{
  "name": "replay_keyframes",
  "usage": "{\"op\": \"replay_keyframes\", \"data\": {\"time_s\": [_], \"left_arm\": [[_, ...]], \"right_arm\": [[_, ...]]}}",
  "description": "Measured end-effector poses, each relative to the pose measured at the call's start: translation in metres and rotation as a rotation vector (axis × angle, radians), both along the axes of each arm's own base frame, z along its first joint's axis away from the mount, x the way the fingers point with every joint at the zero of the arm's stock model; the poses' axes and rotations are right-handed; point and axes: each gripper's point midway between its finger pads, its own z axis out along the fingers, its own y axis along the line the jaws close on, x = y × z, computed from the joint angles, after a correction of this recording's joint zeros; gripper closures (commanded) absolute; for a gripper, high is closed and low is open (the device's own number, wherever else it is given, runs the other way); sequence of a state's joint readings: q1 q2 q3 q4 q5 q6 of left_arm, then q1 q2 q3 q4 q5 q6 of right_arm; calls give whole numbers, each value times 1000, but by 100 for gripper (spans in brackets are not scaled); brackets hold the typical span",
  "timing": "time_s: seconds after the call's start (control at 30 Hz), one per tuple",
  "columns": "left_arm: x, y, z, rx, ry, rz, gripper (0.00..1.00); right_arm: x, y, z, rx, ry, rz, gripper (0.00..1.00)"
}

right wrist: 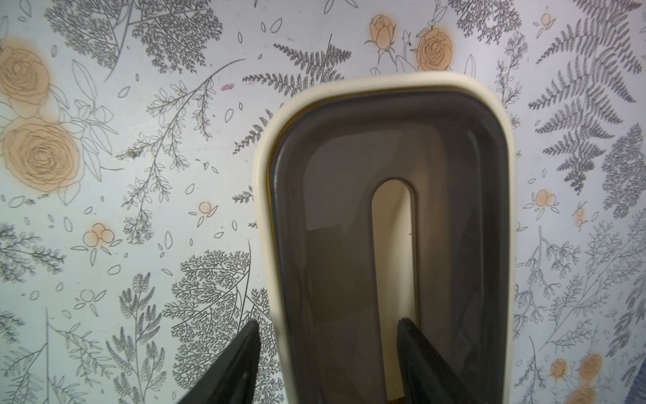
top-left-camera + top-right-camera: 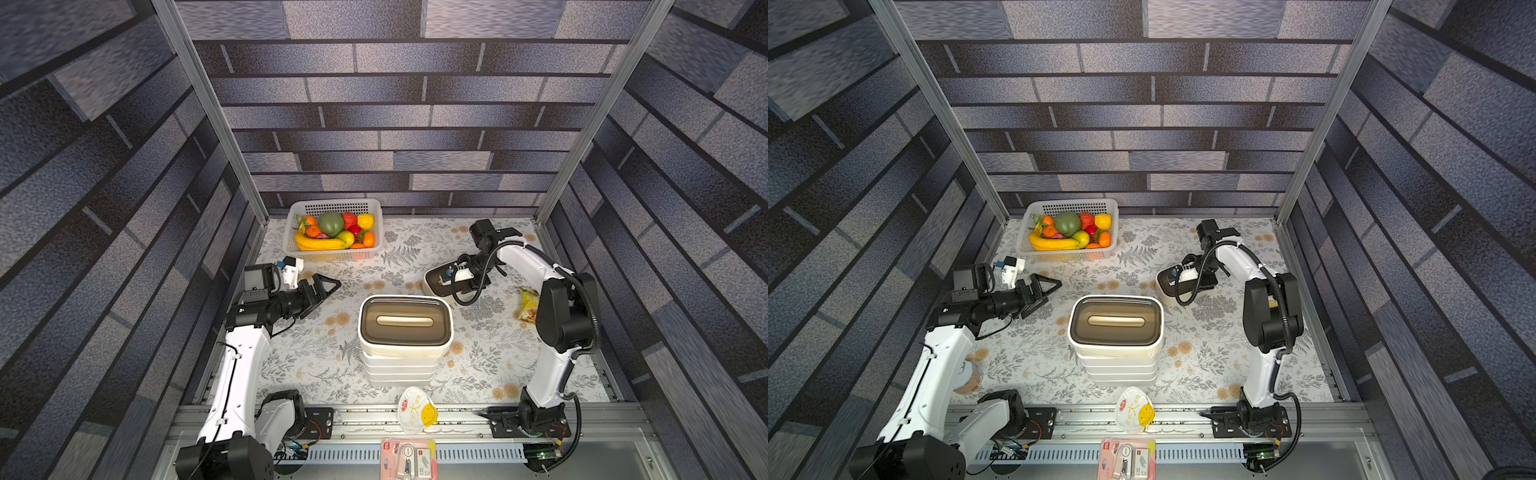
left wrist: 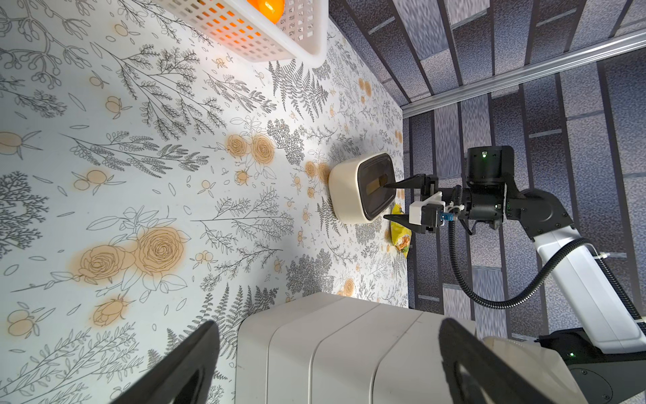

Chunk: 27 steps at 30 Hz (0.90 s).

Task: Stack the tissue boxes
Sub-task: Pick up the tissue box from the center of the board.

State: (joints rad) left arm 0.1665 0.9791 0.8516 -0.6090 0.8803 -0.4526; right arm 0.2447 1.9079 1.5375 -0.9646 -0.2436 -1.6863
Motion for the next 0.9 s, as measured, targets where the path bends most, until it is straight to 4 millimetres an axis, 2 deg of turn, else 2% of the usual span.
{"op": "replay_keyframes", "data": {"time_s": [0.53, 0.9], "left_arm": [[0, 1, -3, 8, 2, 0, 0], [0, 2, -6, 28, 0, -5, 0]], "right_arm": [[1, -2, -13, -22, 47, -41, 40], [1, -2, -18, -42, 67, -50, 39]]}}
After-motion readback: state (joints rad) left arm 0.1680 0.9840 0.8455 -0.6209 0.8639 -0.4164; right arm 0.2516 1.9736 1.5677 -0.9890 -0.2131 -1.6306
